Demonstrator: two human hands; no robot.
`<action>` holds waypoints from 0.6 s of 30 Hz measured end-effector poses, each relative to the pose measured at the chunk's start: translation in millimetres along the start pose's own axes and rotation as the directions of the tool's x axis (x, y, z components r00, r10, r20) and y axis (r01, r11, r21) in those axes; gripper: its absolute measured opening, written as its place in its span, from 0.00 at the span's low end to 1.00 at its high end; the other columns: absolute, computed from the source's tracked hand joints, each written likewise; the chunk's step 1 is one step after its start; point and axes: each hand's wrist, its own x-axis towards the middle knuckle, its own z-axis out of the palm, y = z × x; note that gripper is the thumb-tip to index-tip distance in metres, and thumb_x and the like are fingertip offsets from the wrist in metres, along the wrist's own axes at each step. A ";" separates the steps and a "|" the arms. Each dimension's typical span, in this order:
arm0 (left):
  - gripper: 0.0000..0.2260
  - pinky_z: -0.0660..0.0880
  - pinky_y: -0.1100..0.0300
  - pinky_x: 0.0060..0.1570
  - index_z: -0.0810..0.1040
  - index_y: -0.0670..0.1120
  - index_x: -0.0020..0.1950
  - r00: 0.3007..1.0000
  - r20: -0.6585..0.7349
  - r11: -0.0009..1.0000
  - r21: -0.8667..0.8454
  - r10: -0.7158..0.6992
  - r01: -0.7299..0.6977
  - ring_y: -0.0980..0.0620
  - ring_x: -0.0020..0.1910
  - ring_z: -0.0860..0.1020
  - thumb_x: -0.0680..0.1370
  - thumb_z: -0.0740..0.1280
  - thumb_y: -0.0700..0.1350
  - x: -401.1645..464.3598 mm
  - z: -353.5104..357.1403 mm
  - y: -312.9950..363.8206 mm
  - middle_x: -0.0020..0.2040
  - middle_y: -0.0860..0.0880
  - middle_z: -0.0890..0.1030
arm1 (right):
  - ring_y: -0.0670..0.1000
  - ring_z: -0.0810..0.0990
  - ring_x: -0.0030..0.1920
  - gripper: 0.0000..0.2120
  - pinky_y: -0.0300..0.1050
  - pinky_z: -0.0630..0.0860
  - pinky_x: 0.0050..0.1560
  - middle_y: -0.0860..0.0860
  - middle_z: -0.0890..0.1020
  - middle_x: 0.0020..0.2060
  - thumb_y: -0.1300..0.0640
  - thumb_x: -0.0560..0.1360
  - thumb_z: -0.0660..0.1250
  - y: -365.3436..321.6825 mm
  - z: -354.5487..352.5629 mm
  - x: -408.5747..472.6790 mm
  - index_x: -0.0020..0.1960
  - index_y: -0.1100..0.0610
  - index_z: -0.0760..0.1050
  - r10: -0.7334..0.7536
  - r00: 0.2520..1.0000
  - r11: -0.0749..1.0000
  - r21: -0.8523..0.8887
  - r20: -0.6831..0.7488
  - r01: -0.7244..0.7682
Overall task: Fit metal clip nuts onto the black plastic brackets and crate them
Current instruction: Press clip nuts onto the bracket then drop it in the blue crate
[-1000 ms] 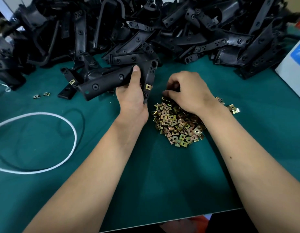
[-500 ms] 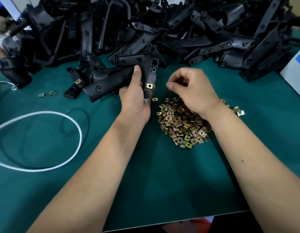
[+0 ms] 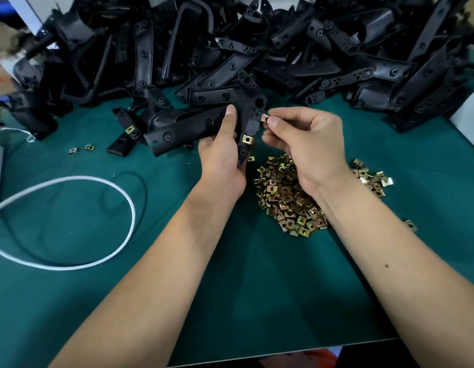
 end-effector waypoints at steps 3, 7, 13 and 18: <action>0.09 0.79 0.63 0.33 0.79 0.43 0.56 1.000 -0.003 1.000 0.000 -0.008 0.008 0.54 0.36 0.85 0.80 0.73 0.47 0.2 -0.7 0.5 0.41 0.49 0.87 | 0.52 0.86 0.40 0.05 0.42 0.83 0.44 0.56 0.87 0.40 0.71 0.76 0.72 1.1 0.0 -0.4 0.48 0.63 0.85 0.005 1.000 1.000 -0.006 0.003 -0.005; 0.08 0.78 0.63 0.32 0.78 0.44 0.53 1.000 -0.001 1.000 0.010 -0.015 0.015 0.54 0.34 0.85 0.80 0.73 0.47 -0.1 -0.8 0.7 0.39 0.50 0.86 | 0.52 0.86 0.41 0.06 0.43 0.83 0.45 0.55 0.87 0.39 0.71 0.76 0.73 2.0 -0.5 0.1 0.47 0.62 0.85 -0.014 1.000 1.000 -0.003 0.013 0.014; 0.08 0.79 0.63 0.32 0.77 0.46 0.51 0.999 0.030 0.997 0.070 -0.035 0.032 0.56 0.33 0.84 0.79 0.74 0.47 0.5 -1.4 2.6 0.37 0.51 0.86 | 0.52 0.85 0.39 0.05 0.43 0.82 0.44 0.55 0.87 0.39 0.70 0.75 0.73 2.7 -2.1 0.8 0.47 0.61 0.84 -0.033 0.999 0.999 -0.010 0.020 0.033; 0.16 0.81 0.62 0.37 0.81 0.41 0.63 0.995 0.058 0.993 0.086 -0.085 0.080 0.55 0.39 0.84 0.79 0.74 0.48 -0.5 -2.2 5.4 0.44 0.49 0.87 | 0.51 0.84 0.37 0.06 0.41 0.81 0.42 0.54 0.85 0.37 0.70 0.75 0.73 2.7 -0.8 -1.1 0.47 0.61 0.82 -0.039 0.999 0.999 0.020 0.025 0.038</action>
